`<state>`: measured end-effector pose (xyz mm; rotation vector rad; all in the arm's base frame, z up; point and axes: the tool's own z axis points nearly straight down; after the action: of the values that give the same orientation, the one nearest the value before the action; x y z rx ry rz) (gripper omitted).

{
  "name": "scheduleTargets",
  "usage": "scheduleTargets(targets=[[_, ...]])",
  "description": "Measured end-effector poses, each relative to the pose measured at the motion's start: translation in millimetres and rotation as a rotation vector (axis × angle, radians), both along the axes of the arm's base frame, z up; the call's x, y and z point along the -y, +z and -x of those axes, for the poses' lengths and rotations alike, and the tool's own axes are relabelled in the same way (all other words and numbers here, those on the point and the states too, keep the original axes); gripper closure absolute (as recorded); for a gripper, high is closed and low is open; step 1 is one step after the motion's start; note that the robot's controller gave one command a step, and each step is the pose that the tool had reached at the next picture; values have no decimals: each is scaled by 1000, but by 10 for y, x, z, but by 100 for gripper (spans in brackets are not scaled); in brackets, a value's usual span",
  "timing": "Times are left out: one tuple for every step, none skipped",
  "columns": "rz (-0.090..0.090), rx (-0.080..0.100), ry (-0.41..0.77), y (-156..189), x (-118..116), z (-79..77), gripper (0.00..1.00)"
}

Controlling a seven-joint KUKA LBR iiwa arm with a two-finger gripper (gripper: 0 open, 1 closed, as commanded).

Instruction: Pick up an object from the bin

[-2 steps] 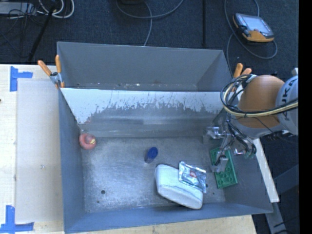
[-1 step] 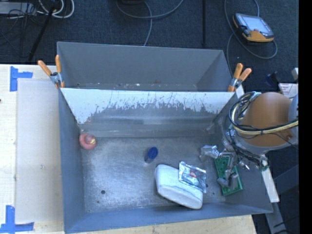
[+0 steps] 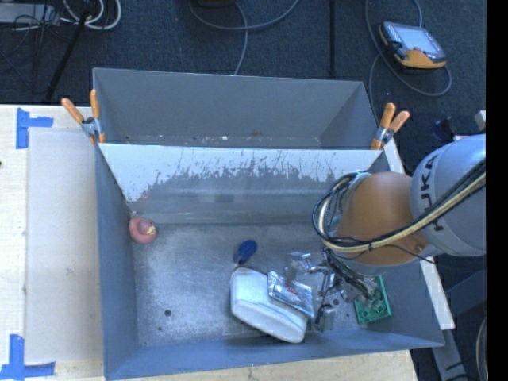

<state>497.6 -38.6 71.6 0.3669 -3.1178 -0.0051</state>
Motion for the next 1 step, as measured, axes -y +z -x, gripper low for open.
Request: scheduleTargets(targets=[[3, 3, 1, 6, 26, -8, 100]])
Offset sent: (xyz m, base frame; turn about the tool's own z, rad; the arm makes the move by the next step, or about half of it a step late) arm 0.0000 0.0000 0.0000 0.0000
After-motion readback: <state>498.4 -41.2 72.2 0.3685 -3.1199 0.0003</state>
